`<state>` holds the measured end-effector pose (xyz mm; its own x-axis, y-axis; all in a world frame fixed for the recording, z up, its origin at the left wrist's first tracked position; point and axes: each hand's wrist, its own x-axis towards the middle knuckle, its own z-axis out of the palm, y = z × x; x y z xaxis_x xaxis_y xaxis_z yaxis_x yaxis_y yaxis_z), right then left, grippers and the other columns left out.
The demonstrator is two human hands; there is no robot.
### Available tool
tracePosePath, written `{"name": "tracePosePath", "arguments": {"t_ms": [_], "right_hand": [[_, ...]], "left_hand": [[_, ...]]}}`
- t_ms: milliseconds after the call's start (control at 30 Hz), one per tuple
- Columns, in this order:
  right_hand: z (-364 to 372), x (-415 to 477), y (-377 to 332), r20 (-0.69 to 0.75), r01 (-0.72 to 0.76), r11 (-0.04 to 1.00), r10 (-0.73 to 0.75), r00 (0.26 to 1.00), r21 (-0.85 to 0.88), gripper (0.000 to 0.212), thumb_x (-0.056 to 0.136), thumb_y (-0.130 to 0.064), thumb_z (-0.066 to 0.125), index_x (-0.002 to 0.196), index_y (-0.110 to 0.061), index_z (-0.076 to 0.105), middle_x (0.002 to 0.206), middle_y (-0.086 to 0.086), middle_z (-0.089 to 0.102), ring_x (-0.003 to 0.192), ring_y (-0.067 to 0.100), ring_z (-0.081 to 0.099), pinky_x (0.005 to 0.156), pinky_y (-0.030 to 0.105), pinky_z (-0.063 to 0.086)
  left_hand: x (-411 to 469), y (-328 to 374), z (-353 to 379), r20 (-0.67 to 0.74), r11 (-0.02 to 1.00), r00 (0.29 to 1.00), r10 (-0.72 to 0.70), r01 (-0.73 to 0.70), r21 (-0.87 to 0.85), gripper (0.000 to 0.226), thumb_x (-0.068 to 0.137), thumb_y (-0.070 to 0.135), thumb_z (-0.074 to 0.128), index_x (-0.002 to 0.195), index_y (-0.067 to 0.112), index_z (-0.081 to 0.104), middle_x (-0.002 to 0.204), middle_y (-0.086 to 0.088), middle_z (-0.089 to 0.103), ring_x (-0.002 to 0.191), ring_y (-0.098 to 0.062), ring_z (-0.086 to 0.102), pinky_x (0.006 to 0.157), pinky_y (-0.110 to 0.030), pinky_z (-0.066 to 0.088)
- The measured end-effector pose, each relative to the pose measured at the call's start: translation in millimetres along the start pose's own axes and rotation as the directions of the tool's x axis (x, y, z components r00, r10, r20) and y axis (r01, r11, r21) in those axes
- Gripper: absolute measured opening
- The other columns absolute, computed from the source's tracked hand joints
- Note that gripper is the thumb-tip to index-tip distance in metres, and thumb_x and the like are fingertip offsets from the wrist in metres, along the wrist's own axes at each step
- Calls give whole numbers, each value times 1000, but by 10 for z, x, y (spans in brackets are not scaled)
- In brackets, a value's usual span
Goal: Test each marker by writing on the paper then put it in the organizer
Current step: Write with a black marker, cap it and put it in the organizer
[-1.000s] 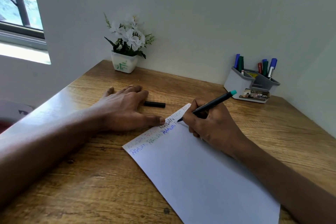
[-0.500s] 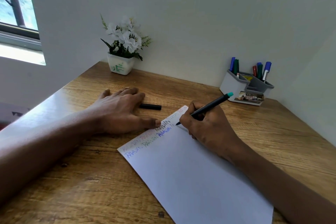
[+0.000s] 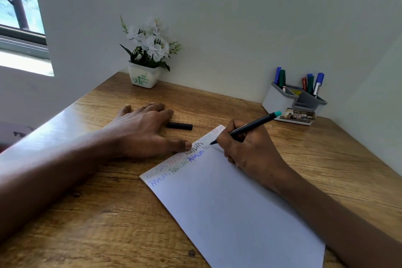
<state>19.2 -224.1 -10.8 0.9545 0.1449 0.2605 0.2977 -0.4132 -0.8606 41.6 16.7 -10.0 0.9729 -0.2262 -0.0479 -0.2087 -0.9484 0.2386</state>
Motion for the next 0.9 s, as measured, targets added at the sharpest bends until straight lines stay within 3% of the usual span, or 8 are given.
{"name": "tracePosePath", "arguments": {"t_ms": [500,667,900], "right_hand": [[3,-12,-8,-25,17,998,-19,1000,-65,19,84,-12,73,72,-5,59,56,12,65,46,13,56,44,21,44],[-7,-2,-7,-35,-15,999,14,999,-34,21,85,-12,72,73,-3,58,50,4,63,43,11,55,41,19,42],[14,18,15,-79,-70,998,69,994,-6,19,85,-15,72,70,-12,60,50,1,63,41,10,55,39,18,41]], "left_hand": [[12,-14,22,-14,1000,1000,6,-6,4,122,56,100,28,159,36,21,169,8,12,154,-14,14,124,-53,6],[27,-36,33,-22,1000,1000,12,-12,0,123,54,102,27,159,37,21,169,9,12,154,-13,15,123,-52,7],[44,-58,54,-25,1000,1000,17,-18,-5,130,48,105,20,159,38,21,169,9,13,154,-14,15,123,-53,7]]}}
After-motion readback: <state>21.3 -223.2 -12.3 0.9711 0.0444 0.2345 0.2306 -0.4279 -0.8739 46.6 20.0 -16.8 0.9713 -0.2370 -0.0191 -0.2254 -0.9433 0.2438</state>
